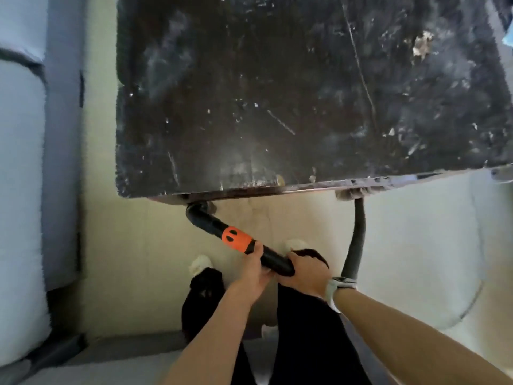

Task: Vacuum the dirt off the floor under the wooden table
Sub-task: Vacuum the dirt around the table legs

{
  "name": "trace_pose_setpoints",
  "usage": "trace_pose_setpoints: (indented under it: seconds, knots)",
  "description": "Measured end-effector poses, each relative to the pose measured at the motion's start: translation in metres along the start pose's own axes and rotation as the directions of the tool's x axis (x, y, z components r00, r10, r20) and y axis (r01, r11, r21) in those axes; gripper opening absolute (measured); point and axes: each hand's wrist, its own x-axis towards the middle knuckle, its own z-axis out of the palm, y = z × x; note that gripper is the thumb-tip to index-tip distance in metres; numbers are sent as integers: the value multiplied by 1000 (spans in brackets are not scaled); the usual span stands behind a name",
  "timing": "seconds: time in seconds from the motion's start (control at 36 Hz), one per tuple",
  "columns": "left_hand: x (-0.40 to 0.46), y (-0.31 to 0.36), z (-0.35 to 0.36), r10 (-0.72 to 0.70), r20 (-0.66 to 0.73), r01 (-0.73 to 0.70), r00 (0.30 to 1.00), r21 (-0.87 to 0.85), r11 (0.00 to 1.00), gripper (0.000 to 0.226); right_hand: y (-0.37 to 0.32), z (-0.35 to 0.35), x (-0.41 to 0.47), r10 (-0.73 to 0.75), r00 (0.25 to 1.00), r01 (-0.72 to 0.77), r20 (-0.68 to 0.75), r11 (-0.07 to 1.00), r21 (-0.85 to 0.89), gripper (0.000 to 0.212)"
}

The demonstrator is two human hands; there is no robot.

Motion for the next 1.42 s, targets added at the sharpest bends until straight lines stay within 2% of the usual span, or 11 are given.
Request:
trace_pose_setpoints:
  seconds: [0.17,0.25,0.39,0.47,0.69,0.81,0.89,1.06,1.22,1.31,1.42]
  knots:
    - [-2,0,-41,-32,70,10,997,294,956,43,-33,60,-20,173,974,-140,-148,968,209,48]
    - [3,-9,-54,-24,54,-3,998,449,894,40,-46,90,-29,282,948,-221,-148,917,333,41]
    - [22,-30,-55,-57,99,-34,993,732,681,25,-45,144,-40,483,870,-336,-97,725,601,38]
    - [45,-45,-45,-68,151,-95,986,851,516,28,-36,169,-35,583,810,-364,-64,584,726,41]
    - [91,-33,-41,-136,222,-172,966,936,307,46,-47,197,-4,683,729,-335,-37,404,851,44]
    - [108,-14,-44,-74,304,-286,950,939,194,17,-77,200,18,757,653,-314,-14,288,905,43]
    - [126,-2,-49,-107,332,-323,937,942,91,16,-107,206,43,810,585,-268,40,147,952,43]
    - [174,16,-98,-228,211,-253,951,951,-177,24,-159,260,94,831,533,-311,158,19,950,45]
    - [245,21,-147,-217,112,-147,970,977,-155,18,-159,317,156,757,624,-364,194,61,929,46]
    - [293,27,-150,-199,129,-143,971,988,-56,24,-138,332,200,716,676,-334,174,87,939,46]
    - [353,39,-135,-224,186,-153,957,976,158,37,-108,347,245,695,713,-232,89,115,966,35]
